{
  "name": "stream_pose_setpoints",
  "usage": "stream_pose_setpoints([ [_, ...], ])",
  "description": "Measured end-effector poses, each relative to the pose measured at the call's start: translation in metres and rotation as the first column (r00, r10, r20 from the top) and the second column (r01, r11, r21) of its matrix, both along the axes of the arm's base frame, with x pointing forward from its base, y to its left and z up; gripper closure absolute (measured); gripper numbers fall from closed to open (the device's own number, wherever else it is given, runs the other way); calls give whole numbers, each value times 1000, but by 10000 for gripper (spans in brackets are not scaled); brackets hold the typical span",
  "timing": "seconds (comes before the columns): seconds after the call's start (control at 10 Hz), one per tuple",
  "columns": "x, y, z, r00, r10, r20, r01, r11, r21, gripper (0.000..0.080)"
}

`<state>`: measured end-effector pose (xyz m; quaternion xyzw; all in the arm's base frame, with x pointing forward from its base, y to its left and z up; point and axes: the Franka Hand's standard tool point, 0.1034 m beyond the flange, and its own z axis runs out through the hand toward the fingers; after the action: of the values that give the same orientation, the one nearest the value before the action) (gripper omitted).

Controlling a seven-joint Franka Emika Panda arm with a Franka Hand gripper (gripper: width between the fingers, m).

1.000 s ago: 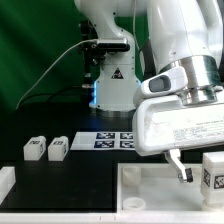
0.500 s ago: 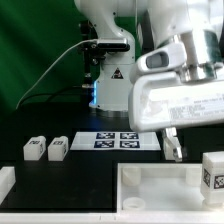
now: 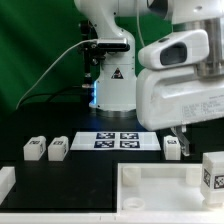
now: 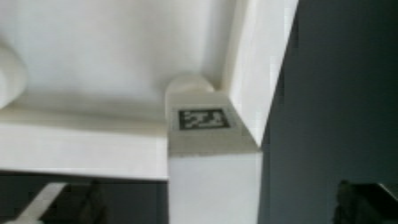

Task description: Assemble one leg

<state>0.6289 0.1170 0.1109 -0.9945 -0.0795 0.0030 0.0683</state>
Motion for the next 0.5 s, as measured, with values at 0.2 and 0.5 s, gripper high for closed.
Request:
stream_pose_setpoints([
  [0.2, 4, 0, -11, 992, 18, -122, -18, 1000, 5, 150],
  [0.5, 3, -2, -19, 988, 20, -152, -19, 1000, 7, 150],
])
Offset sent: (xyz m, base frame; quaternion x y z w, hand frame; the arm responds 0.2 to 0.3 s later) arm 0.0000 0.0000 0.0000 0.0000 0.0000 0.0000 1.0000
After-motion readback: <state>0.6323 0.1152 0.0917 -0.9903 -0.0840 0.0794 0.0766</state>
